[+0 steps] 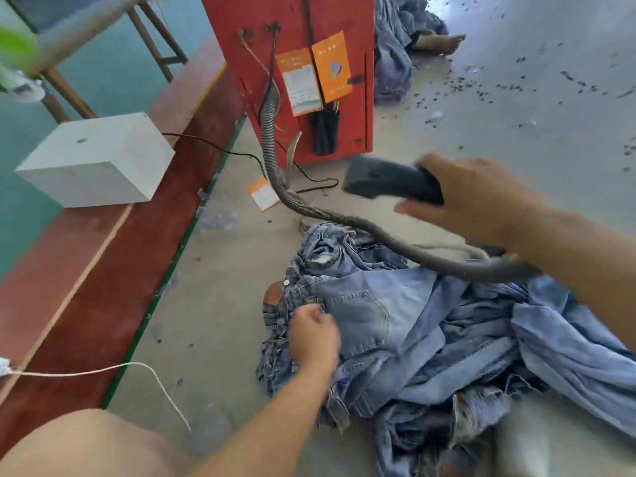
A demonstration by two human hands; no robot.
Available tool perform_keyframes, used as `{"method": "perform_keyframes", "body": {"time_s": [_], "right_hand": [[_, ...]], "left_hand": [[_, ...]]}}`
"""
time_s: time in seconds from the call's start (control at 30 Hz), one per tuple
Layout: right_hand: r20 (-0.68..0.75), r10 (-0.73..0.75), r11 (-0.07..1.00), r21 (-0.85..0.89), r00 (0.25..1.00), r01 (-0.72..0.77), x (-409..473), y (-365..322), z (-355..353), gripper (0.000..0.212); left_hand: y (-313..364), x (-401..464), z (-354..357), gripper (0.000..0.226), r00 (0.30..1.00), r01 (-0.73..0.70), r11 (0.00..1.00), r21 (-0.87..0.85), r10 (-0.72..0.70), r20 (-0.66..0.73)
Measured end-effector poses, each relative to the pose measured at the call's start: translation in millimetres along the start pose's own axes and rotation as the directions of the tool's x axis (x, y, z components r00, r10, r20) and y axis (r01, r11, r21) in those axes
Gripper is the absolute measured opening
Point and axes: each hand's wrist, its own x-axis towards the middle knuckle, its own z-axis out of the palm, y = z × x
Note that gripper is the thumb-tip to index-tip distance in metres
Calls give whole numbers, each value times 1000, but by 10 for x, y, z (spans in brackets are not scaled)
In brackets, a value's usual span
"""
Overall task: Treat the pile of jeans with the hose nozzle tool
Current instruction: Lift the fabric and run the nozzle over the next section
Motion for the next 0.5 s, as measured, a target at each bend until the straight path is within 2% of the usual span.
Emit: {"method": "perform_keyframes", "body": {"time_s": [0.03,0.07,0.1,0.13,0.2,0.27,0.3,0.4,0.5], "right_hand": [[95,41,999,-15,995,-40,-74,54,109,59],[190,70,997,-47,979,-62,-130,96,201,57],[279,84,994,-86,957,-62,-166,123,278,53],[353,88,991,-124,931,-47,-189,143,342,49],[434,85,981,-196,897,1,-204,162,454,44],[454,89,969,-246,887,29,-199,146,545,41],[454,90,966,-257,887,33,-190,123,582,40],[451,95,964,-263,888,31,-143,23,671,39],[444,78,967,-250,892,40,-97,-108,745,39]], "left_hand": [[-217,307,-177,17,973,176,984,30,-169,-159],[-438,599,-344,30,925,319,948,17,-308,-222],[-566,776,-491,48,879,446,895,10,-436,-192],[-641,900,-512,66,854,513,858,12,-510,-99],[-724,1041,-442,91,836,543,839,-35,-537,112],[-712,1133,-368,90,799,576,809,-117,-528,288],[-692,1173,-365,85,787,585,799,-137,-519,332],[-620,1204,-333,67,799,559,814,-161,-476,369],[-472,1193,-457,48,887,423,888,-182,-365,282]]}}
